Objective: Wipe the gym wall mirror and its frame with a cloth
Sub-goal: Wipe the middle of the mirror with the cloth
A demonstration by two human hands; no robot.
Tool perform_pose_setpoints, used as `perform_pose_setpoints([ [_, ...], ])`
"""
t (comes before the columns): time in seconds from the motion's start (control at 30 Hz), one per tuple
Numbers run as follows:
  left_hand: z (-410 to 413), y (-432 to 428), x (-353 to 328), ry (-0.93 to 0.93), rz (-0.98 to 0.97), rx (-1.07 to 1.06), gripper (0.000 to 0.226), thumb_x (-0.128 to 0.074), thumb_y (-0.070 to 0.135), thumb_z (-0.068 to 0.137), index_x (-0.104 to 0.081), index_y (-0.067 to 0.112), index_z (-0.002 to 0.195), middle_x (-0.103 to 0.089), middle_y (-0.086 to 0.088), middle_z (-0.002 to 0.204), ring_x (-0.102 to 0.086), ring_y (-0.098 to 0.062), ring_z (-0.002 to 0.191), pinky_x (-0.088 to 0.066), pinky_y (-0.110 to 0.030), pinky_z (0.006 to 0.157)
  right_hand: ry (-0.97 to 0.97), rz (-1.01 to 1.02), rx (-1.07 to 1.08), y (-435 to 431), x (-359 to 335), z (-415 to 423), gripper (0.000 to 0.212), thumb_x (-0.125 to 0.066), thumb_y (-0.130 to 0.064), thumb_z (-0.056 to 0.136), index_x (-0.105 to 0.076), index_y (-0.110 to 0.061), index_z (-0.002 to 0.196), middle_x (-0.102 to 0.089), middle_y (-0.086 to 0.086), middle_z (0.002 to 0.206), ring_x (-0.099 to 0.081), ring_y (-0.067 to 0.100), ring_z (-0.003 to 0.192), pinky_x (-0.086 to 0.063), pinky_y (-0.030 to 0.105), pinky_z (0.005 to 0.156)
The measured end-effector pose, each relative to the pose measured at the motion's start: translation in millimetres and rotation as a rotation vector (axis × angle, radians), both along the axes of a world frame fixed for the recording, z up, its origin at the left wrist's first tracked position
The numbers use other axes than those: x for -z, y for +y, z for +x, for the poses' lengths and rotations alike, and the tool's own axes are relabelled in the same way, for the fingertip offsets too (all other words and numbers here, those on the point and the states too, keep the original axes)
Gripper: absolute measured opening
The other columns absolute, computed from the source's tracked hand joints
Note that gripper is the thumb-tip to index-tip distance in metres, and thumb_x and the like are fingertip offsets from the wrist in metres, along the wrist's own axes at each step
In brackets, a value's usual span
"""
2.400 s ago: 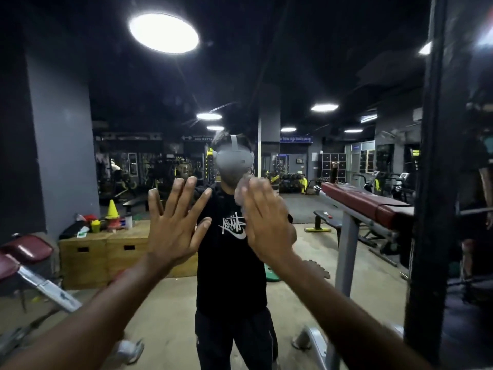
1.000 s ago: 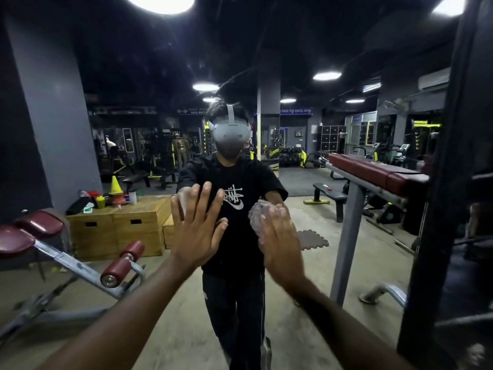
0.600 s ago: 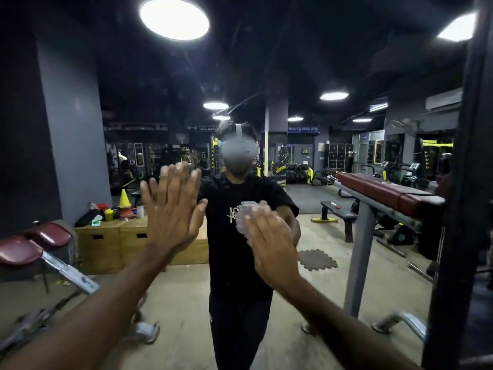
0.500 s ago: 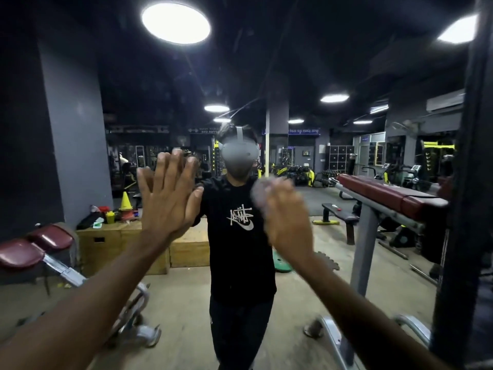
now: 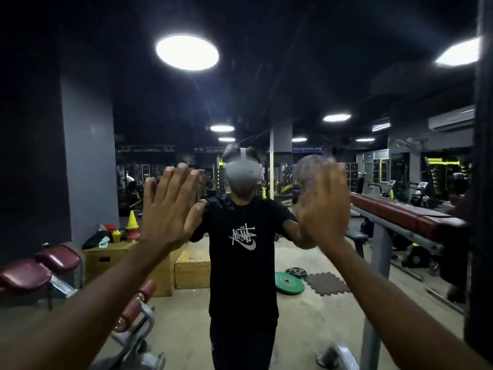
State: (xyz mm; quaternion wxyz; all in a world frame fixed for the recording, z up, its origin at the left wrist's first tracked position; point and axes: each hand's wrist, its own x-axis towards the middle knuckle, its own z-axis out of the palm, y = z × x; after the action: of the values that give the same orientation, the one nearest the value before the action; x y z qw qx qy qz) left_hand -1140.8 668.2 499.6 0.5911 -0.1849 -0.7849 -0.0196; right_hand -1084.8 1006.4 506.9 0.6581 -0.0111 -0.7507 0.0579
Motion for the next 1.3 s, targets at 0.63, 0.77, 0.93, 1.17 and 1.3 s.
perform_pose_setpoints([
  [0.63, -16.2, -57.8, -4.0, -0.033, 0.039, 0.042, 0.073, -0.03, 0.054, 0.1, -0.016, 0.02, 0.164, -0.001, -0.003, 0.172, 0.0, -0.023, 0.159, -0.004, -0.067, 0.121, 0.2, -0.492, -0.129, -138.3, -66.5, -24.5, 0.069, -0.05, -0.021, 0.102, -0.017, -0.021, 0.163, -0.021, 0.004, 0.169, -0.014, 0.027, 0.156, -0.018, 0.05, 0.125],
  [0.77, -20.6, -61.7, -12.6, -0.015, 0.047, 0.039, 0.075, -0.034, 0.05, 0.1, -0.013, 0.017, 0.164, 0.003, -0.005, 0.172, 0.003, -0.025, 0.159, 0.0, -0.065, 0.122, 0.016, 0.095, -0.097, -154.6, -56.5, -31.3, 0.074, -0.061, -0.013, 0.096, -0.025, -0.018, 0.16, -0.027, 0.004, 0.166, -0.02, 0.027, 0.154, -0.026, 0.053, 0.123],
  [0.93, -17.0, -63.2, 16.4, 0.008, -0.054, 0.057, 0.072, -0.035, 0.05, 0.101, -0.017, 0.018, 0.163, 0.0, -0.009, 0.172, 0.0, -0.029, 0.158, -0.001, -0.066, 0.122, 0.061, -0.111, -0.063, -83.3, -28.1, -6.7, 0.059, -0.053, -0.022, 0.097, -0.037, -0.025, 0.154, -0.037, 0.001, 0.16, -0.031, 0.024, 0.148, -0.031, 0.04, 0.118],
  [1.17, -12.7, -57.6, 68.6, -0.003, -0.006, 0.087, 0.066, -0.032, 0.043, 0.103, -0.026, 0.012, 0.161, -0.009, -0.016, 0.17, -0.009, -0.033, 0.158, -0.009, -0.065, 0.122, 0.006, -0.017, -0.107, -194.3, 61.7, -35.5, 0.088, -0.061, -0.007, 0.091, -0.011, -0.016, 0.162, -0.022, 0.011, 0.168, -0.01, 0.027, 0.156, -0.01, 0.045, 0.127],
  [1.3, -7.5, -66.7, 118.4, -0.036, -0.043, 0.064, 0.069, -0.037, 0.044, 0.102, -0.026, 0.01, 0.161, -0.012, -0.017, 0.17, -0.014, -0.035, 0.157, -0.014, -0.065, 0.121, -0.198, 0.199, -0.033, -127.9, 86.1, -15.4, 0.064, -0.064, -0.02, 0.096, -0.037, -0.021, 0.154, -0.044, 0.006, 0.152, -0.04, 0.025, 0.14, -0.036, 0.038, 0.113],
])
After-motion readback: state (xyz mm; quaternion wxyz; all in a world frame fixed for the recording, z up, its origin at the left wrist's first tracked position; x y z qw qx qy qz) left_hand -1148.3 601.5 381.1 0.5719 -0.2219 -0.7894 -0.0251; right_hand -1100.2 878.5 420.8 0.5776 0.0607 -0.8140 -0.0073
